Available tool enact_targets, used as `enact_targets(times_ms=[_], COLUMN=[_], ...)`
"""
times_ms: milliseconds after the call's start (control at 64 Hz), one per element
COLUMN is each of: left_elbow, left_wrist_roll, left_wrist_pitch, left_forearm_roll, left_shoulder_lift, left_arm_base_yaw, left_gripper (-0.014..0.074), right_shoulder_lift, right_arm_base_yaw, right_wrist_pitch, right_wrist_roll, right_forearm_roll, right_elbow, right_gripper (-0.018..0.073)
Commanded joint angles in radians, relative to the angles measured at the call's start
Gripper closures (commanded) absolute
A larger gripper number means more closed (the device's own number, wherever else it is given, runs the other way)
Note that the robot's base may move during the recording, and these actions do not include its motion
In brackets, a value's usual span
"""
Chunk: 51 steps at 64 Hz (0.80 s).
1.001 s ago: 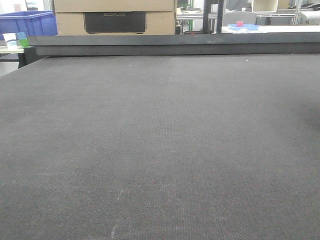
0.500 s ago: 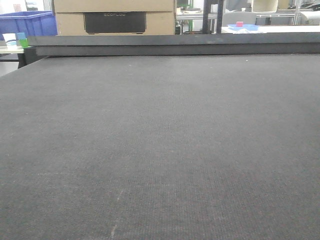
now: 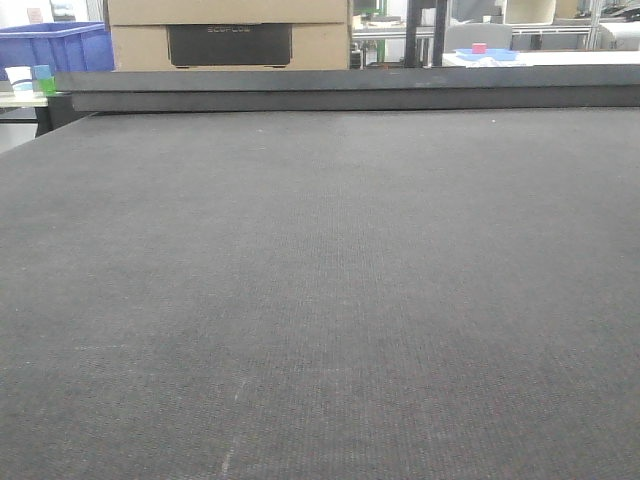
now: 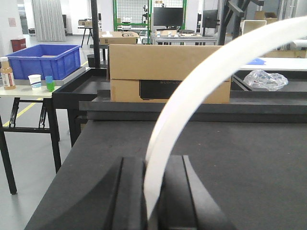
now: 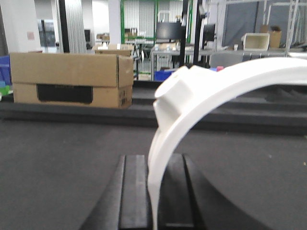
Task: Grab PVC pipe and place in blue bin
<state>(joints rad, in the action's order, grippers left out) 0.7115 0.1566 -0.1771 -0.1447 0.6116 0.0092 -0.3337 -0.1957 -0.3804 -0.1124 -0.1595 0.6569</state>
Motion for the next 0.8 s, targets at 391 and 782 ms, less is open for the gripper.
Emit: enact_targets(times_ms=[391, 782], left_elbow=[0.002, 0.002], left_wrist_roll=[-0.01, -0.01], left_wrist_pitch=[0.031, 0.038], left_forearm_roll=[-0.011, -0.008], left_shoulder_lift=[-0.009, -0.009], left_arm_base_yaw=[-0.007, -0.007], left_gripper=[0.0707, 0.0707], right_shoulder_lift=[0.006, 0.006], right_arm_base_yaw=[0.001, 0.001], right_wrist_pitch=[0.028, 0.028], right_wrist_roll=[-0.006, -0.006], right_forearm_roll=[-0.012, -0.012], right_elbow=[0.028, 0.028], right_gripper=[0.0727, 0.0727])
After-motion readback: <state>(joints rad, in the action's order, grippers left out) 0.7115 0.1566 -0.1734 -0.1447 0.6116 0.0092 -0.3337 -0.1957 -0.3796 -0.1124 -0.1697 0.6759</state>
